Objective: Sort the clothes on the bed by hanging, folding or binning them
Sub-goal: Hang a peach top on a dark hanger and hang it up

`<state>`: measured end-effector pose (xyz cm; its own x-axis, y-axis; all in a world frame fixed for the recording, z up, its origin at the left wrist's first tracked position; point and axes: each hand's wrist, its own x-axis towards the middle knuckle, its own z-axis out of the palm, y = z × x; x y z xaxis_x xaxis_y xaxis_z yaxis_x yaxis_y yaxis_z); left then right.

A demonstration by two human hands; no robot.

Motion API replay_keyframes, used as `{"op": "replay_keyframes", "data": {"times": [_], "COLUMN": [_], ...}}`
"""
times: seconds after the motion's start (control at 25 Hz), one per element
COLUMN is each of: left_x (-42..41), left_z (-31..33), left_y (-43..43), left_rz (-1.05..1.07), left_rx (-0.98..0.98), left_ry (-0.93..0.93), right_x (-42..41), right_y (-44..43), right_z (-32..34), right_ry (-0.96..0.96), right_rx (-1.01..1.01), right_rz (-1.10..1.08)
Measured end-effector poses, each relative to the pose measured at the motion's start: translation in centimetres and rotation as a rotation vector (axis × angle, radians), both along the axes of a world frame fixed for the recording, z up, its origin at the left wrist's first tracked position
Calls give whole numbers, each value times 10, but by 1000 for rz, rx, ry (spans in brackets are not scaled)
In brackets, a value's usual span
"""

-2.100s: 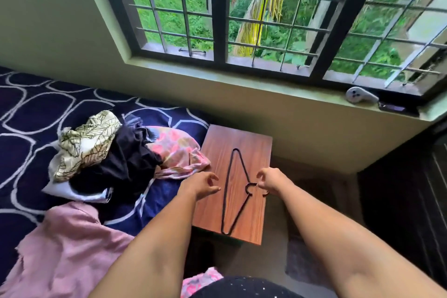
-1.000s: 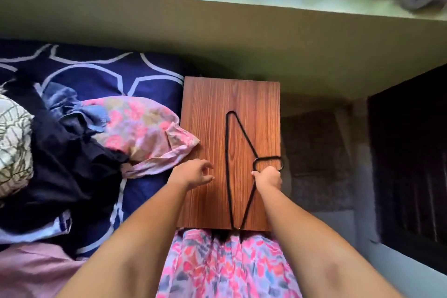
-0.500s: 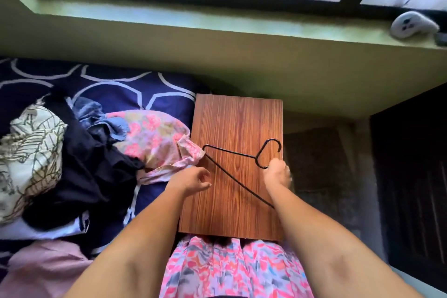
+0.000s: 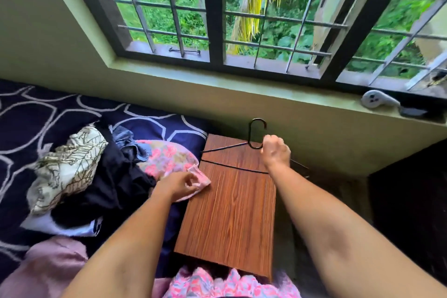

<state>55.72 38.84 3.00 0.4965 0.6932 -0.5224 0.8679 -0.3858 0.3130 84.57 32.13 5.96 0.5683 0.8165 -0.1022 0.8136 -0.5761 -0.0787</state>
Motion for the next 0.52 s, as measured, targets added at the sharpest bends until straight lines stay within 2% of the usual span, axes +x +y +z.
{"op": "replay_keyframes", "data": {"times": [0.12,0.28,0.4,0.52], "left_x": [5,6,-8,-27], "left_z": [45,102,133,153], "left_y": [-9,-22,-49,-84], "left_rz": [77,202,331,457], "left_rx": [40,217,324,435], "left_ry": [-50,-110,-135,-156], "right_x": [-2,-11,-19,-35], "right_y": [5,4,0,-2], "right_z": [45,101,134,159], "right_ry": [-71,-247,-133,-143], "right_rx": [84,205,305,379], "right_rz": [202,383,491,541]}}
